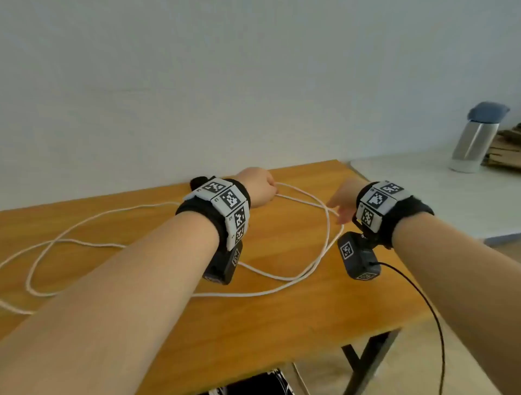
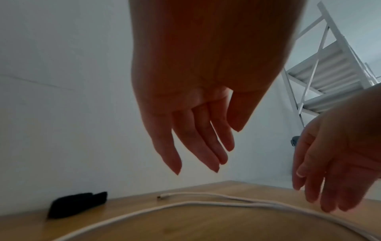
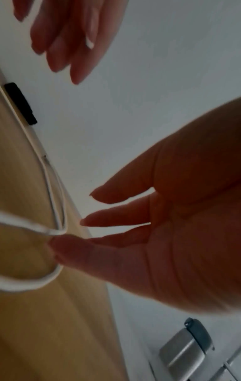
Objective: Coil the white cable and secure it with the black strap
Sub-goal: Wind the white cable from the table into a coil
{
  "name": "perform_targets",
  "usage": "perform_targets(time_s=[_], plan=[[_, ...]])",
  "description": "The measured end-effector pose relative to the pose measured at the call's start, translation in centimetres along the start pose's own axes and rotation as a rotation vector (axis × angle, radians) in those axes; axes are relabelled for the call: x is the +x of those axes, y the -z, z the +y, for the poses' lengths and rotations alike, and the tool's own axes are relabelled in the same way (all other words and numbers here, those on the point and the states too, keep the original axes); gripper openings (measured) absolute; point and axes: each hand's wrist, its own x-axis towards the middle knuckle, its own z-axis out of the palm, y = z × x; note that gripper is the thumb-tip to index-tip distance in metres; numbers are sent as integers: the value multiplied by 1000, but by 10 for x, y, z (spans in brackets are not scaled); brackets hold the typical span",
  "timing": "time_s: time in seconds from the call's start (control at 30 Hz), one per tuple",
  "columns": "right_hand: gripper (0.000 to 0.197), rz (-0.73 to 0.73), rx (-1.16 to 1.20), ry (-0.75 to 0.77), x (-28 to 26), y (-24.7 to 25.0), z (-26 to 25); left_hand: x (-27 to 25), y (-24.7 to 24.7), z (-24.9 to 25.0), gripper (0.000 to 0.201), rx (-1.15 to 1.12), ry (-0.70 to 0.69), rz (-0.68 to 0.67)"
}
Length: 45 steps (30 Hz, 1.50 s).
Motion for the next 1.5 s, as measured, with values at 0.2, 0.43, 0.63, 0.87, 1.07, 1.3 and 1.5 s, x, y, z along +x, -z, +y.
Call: perform_targets(time_s=[0.2, 0.43, 0.63, 0.87, 1.07, 1.3, 1.5], plan=[[17, -93, 386, -75, 15, -3, -3, 32, -16, 7, 30, -51, 8, -76], [19, 105, 419, 88, 5, -1, -17, 30, -12, -4, 33, -4, 26, -23], [24, 366, 633, 294, -25, 14, -44, 10, 13, -18, 61, 13, 116, 249], [22, 523, 767, 469, -63, 37, -81, -31, 52, -43, 70, 92, 122, 320], [20, 521, 905, 573, -87, 48, -111, -66, 65, -67, 48, -144, 109, 365], [16, 594, 1128, 577, -98, 59, -143, -101, 70, -88, 29, -905, 235, 236], [16, 508, 1129, 559, -95, 35, -178, -114, 81, -94, 41, -1431, 165, 121]])
